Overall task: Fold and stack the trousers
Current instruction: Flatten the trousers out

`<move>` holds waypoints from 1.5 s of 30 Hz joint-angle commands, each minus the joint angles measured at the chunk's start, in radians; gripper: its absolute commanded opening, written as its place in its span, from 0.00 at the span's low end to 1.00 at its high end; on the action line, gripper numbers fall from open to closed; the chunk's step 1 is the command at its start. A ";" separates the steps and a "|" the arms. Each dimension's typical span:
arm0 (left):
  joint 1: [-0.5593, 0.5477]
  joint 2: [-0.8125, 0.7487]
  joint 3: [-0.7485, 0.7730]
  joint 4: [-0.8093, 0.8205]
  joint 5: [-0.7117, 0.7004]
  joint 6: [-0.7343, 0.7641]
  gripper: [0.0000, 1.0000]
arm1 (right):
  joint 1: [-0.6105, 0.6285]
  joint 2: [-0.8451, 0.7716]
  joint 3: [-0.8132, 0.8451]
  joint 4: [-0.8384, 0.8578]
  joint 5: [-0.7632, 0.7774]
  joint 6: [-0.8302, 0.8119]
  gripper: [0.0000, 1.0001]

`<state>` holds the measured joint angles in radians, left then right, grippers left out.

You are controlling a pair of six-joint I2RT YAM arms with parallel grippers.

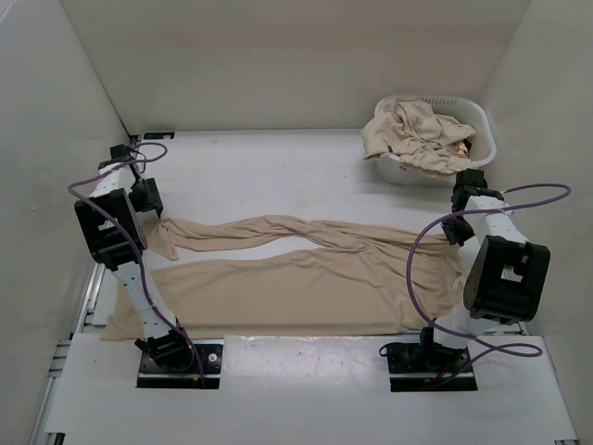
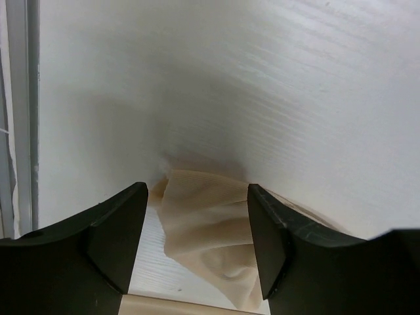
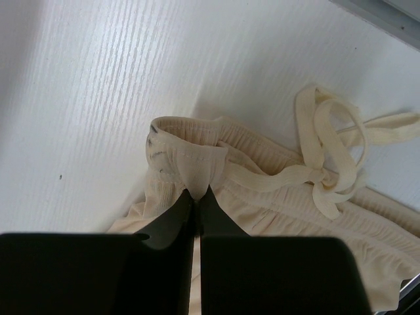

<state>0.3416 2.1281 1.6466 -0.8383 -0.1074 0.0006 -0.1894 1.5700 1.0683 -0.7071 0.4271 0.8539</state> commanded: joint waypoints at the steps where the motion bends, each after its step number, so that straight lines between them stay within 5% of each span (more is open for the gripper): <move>1: 0.025 -0.007 0.050 -0.008 0.089 -0.001 0.73 | -0.004 -0.036 0.004 -0.031 0.047 -0.026 0.00; 7: 0.025 0.140 0.050 -0.082 0.042 -0.001 0.77 | -0.004 -0.018 0.022 -0.040 0.070 -0.036 0.00; 11: 0.025 0.178 0.050 -0.153 0.054 -0.001 0.14 | -0.004 -0.018 0.035 -0.040 0.070 -0.036 0.00; 16: 0.025 0.093 0.126 -0.162 0.074 -0.001 0.14 | -0.004 -0.008 0.087 -0.052 0.070 -0.036 0.00; 24: 0.002 -0.302 0.202 -0.056 0.072 -0.001 0.14 | -0.045 -0.040 0.087 -0.072 0.070 -0.036 0.00; 30: 0.002 -0.482 -0.104 -0.047 0.057 -0.001 0.14 | -0.056 -0.076 0.028 -0.054 0.029 -0.036 0.00; 34: 0.002 -0.562 -0.452 -0.013 0.014 -0.001 0.14 | -0.065 -0.076 0.028 -0.054 0.010 -0.036 0.00; 40: 0.143 -0.574 -0.607 0.008 -0.038 -0.001 0.14 | -0.065 -0.076 0.028 -0.054 0.001 -0.036 0.00; 43: 0.174 -0.574 -0.619 -0.002 -0.058 -0.001 0.50 | -0.076 -0.067 0.028 -0.063 0.001 -0.046 0.00; 45: 0.174 -0.574 -0.558 -0.045 -0.039 -0.001 0.62 | -0.076 -0.067 0.028 -0.063 0.001 -0.046 0.00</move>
<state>0.5179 1.6173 1.0218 -0.8814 -0.1371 -0.0021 -0.2565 1.5192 1.0977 -0.7609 0.4194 0.8249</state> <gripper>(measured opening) 0.598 0.015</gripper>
